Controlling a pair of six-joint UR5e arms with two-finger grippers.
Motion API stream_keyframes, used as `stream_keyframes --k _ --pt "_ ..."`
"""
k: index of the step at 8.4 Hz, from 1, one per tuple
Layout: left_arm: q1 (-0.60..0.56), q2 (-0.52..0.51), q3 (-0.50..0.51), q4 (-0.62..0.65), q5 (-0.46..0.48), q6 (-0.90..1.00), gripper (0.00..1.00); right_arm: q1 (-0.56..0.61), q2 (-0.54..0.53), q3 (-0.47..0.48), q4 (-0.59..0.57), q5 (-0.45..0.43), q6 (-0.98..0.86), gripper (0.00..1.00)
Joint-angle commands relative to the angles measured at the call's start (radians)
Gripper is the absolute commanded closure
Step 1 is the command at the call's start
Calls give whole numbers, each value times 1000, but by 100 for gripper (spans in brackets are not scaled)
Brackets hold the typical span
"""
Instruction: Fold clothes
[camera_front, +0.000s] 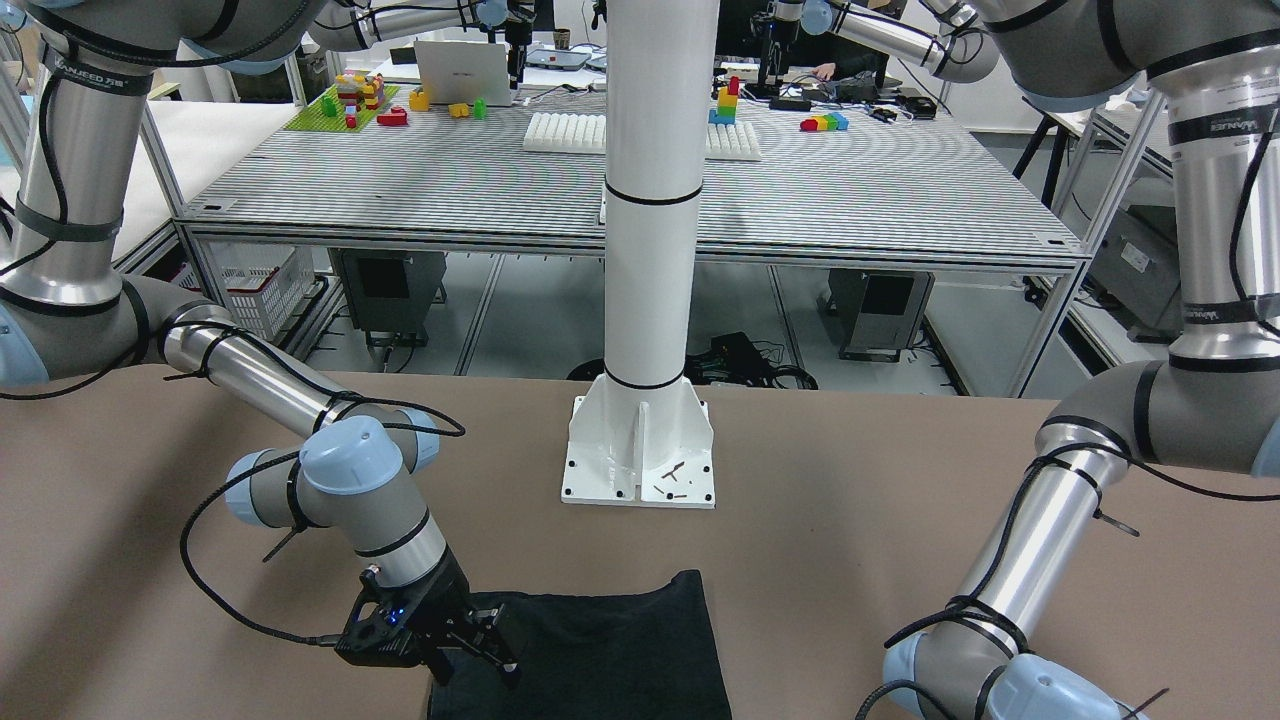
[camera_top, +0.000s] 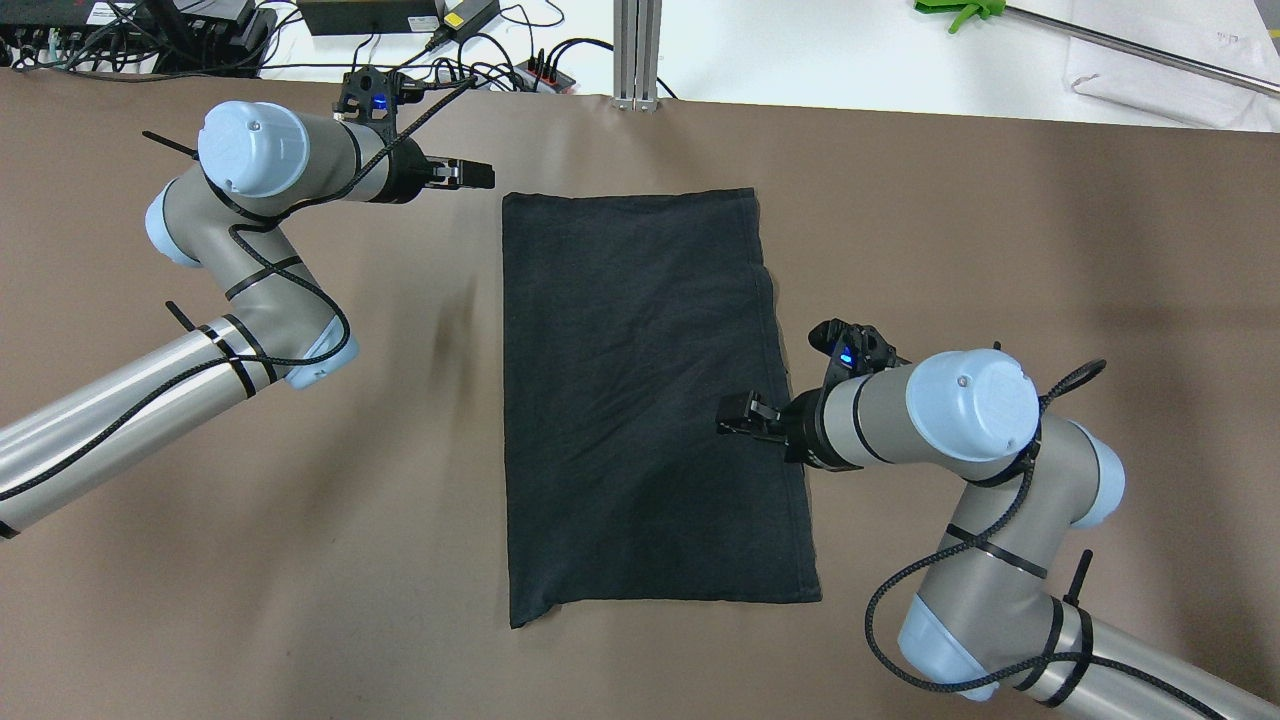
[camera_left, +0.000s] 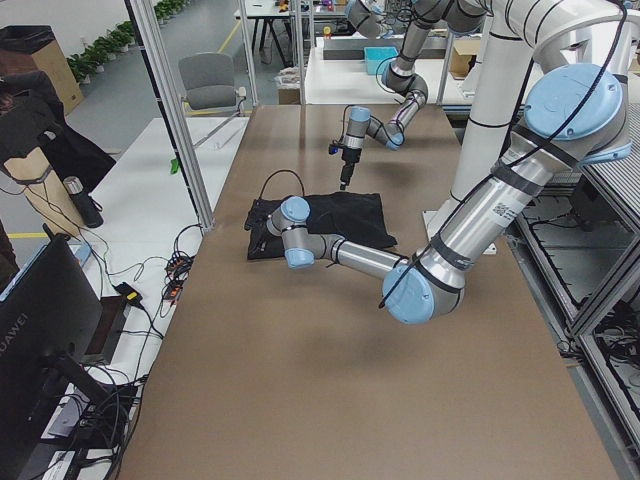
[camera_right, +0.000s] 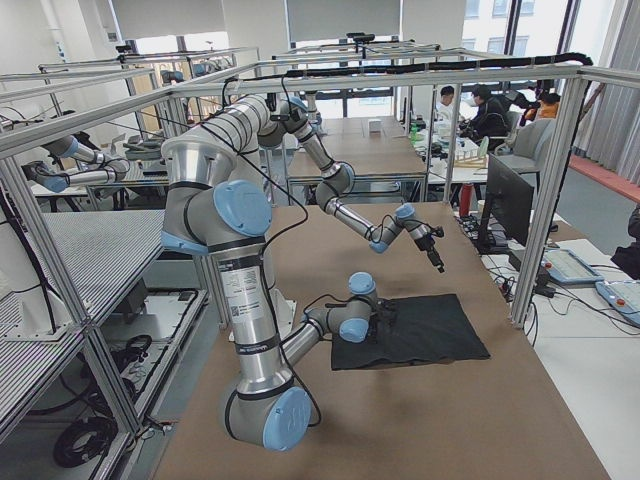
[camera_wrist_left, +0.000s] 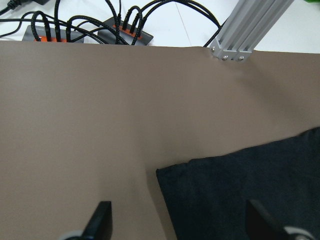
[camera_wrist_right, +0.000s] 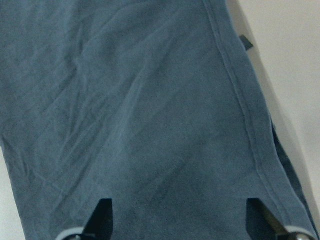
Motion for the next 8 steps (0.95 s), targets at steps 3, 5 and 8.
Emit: stream_keyframes --k 3,5,8 --pt "-1 8 5 0 1 5 6 -111 -117 5 174 -35 133 6" --pt "-3 14 5 -2 1 10 6 -175 -114 -4 172 -103 137 6" --pt "-1 29 6 -2 29 13 6 -215 -117 -30 174 -146 131 6"
